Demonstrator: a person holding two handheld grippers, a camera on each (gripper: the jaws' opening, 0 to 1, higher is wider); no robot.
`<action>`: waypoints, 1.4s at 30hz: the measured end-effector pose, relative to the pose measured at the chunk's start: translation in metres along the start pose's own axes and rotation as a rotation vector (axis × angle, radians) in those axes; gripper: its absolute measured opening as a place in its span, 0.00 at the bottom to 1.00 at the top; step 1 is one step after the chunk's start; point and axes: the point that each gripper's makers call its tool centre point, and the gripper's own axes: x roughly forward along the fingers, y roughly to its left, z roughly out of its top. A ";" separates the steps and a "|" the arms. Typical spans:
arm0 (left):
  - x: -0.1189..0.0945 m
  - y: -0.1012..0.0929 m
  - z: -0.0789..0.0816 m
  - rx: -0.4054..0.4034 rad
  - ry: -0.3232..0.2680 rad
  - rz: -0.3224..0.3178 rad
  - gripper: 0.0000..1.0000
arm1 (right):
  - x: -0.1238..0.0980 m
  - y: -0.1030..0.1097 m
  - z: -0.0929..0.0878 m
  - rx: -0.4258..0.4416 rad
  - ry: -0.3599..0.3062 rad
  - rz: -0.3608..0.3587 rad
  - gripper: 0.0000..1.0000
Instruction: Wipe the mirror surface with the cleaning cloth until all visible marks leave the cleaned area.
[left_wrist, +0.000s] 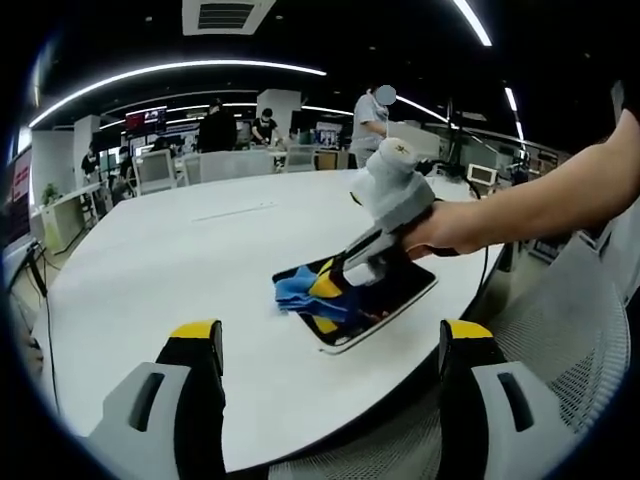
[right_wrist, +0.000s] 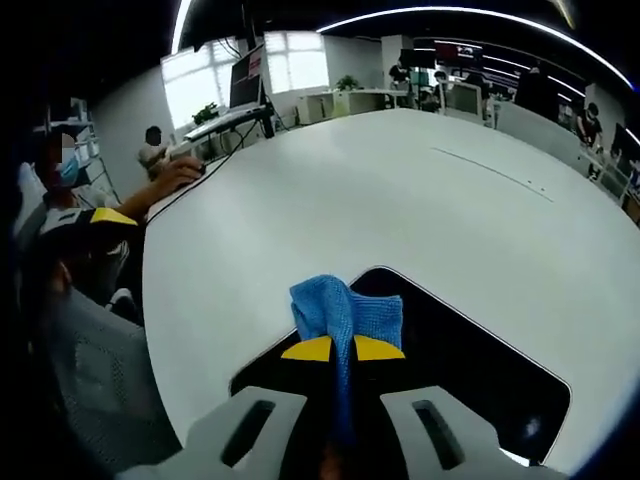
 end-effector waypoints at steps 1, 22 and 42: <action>0.000 0.000 0.000 0.001 0.003 0.000 0.87 | -0.001 -0.003 -0.001 0.006 -0.003 -0.001 0.00; 0.001 -0.001 -0.002 -0.002 0.015 -0.002 0.88 | -0.024 -0.036 -0.021 0.095 -0.026 -0.022 0.00; 0.000 0.000 -0.001 -0.003 0.004 0.002 0.88 | -0.059 -0.070 -0.049 0.145 -0.030 -0.082 0.00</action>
